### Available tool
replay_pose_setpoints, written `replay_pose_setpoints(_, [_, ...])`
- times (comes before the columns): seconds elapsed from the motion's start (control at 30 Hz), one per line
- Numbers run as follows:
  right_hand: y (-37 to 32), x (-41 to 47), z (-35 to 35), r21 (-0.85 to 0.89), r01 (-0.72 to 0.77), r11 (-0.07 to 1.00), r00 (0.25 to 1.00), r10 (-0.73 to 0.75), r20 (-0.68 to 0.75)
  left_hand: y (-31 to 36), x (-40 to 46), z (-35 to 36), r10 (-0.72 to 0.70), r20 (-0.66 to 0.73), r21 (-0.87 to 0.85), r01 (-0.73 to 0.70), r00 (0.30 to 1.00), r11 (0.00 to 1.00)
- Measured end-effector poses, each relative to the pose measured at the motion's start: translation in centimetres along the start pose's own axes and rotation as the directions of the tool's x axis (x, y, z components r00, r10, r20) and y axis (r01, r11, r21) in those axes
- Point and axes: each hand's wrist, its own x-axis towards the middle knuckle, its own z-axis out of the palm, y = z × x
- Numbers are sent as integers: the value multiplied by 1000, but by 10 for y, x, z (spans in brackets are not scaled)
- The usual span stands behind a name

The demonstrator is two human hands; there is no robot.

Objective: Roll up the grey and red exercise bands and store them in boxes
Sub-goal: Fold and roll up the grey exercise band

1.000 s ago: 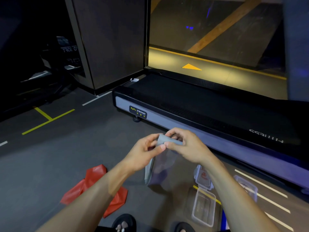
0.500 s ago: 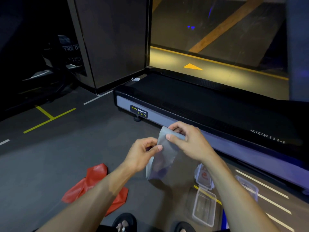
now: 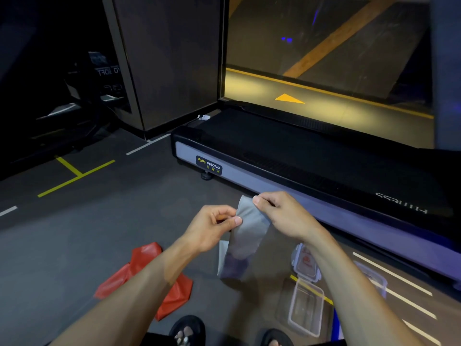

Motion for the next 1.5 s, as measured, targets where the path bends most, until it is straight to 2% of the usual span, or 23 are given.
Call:
replay_pose_setpoints(0.33, [0,0,2,29,14,999,1000,-15,25,4,-2,2,3,-21,63,-2,1000,998])
replay_pose_setpoints(0.57, [-3,-1,3,102,-56,993,996,48,81,9,-3,6,41,-19,28,-40,999,999])
replay_pose_setpoints(0.77, [6,2,6,183,-118,976,987,96,126,7,-2,6,45,-32,64,-43,998,997])
replay_pose_setpoints(0.87, [4,-1,6,217,-66,974,994,45,99,8,-2,4,32,-48,87,-28,998,996])
replay_pose_setpoints(0.97, [2,-1,6,161,24,987,1000,-26,13,12,-1,5,31,-59,46,-28,998,999])
replay_pose_setpoints(1.1, [4,4,7,74,63,995,995,-57,-86,17,1,7,32,-89,-46,-37,995,998])
replay_pose_setpoints(1.3, [-1,7,5,35,98,995,990,-94,-102,24,5,3,68,-180,-27,-74,981,997])
replay_pose_setpoints(1.5, [-8,12,-5,55,107,993,988,-101,-114,39,4,-2,126,-147,19,-124,981,992])
